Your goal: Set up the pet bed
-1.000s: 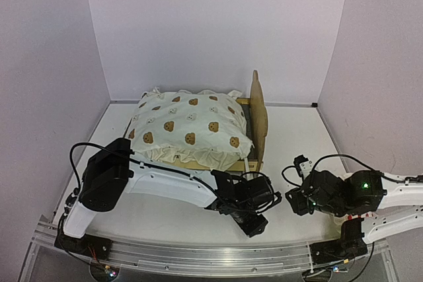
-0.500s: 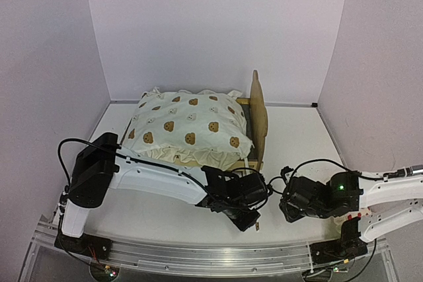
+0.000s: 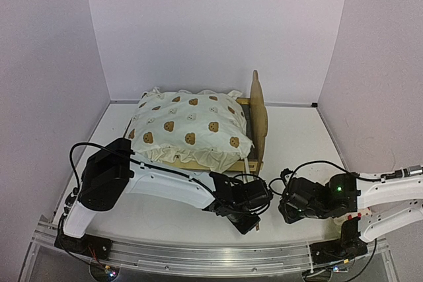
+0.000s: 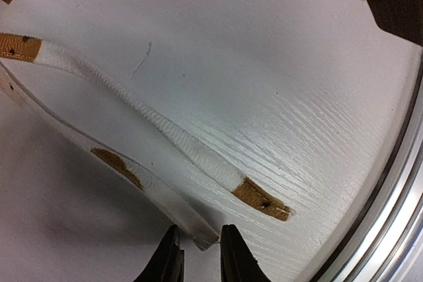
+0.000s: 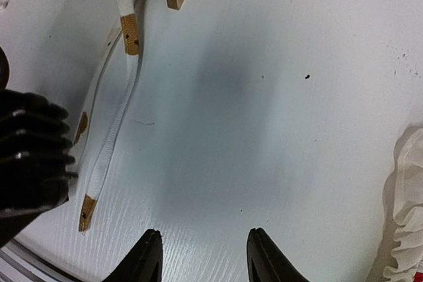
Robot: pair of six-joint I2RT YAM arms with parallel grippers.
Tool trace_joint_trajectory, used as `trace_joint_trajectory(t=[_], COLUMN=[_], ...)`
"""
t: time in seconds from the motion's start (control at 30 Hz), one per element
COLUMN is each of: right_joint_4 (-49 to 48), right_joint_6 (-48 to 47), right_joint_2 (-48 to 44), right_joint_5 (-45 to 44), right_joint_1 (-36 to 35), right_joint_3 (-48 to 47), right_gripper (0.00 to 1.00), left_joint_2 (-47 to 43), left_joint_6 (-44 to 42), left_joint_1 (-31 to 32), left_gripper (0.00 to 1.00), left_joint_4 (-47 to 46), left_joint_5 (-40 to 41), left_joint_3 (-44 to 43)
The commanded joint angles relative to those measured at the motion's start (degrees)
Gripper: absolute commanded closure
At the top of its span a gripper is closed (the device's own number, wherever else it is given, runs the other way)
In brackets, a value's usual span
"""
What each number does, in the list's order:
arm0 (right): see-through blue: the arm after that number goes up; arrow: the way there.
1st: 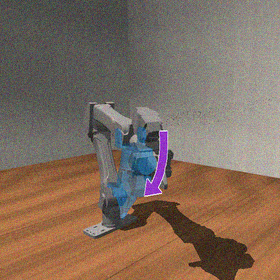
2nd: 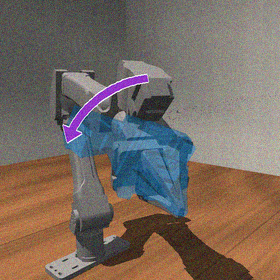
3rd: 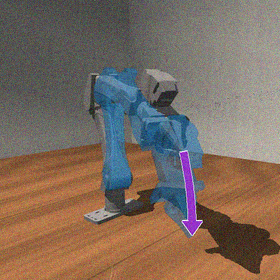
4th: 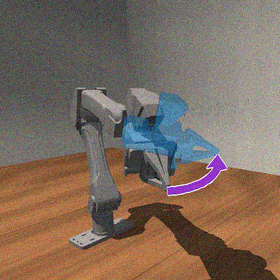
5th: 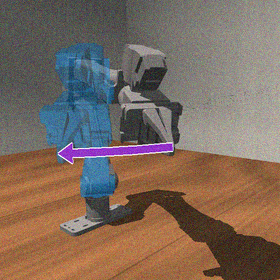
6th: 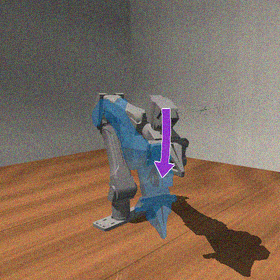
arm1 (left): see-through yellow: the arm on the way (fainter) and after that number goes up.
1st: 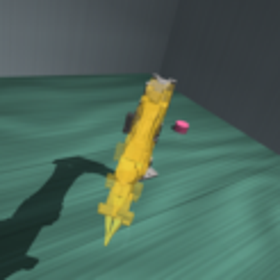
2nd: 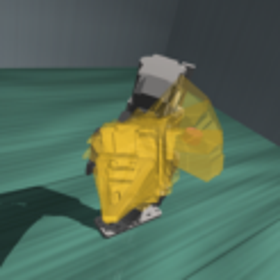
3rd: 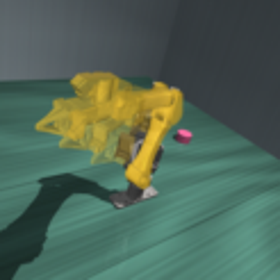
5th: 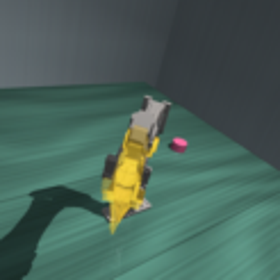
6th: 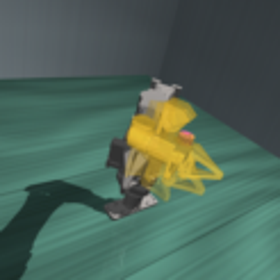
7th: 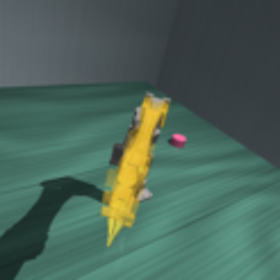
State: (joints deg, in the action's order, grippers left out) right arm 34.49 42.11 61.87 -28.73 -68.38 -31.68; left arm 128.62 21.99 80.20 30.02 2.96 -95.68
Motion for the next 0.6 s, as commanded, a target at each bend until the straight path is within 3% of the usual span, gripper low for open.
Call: trace_joint_trajectory(t=[0.0,0.07,0.27,0.57], right_joint_4=[-1.0,-1.2,-7.5,-17.6], right_joint_6=[1.1,1.2,-0.6,-1.9], right_joint_2=[-0.2,-0.3,1.7,14.4], right_joint_5=[0.8,1.0,7.2,15.4], right_joint_1=[0.4,0.3,0.4,0.3], right_joint_3=[0.6,0.8,1.9,0.2], right_gripper=[0.55,0.56,0.59,0.71], left_joint_2=[0.6,0.1,-3.7,-12.3], left_joint_6=[-0.2,0.1,1.1,2.4], left_joint_1=[0.0,0.0,0.0,-0.4], left_gripper=[0.94,0.99,1.0,1.0], left_joint_4=[0.9,0.8,-0.4,-2.8], left_joint_5=[3.1,4.1,8.0,11.9], left_joint_3=[-0.9,0.1,4.2,10.7])
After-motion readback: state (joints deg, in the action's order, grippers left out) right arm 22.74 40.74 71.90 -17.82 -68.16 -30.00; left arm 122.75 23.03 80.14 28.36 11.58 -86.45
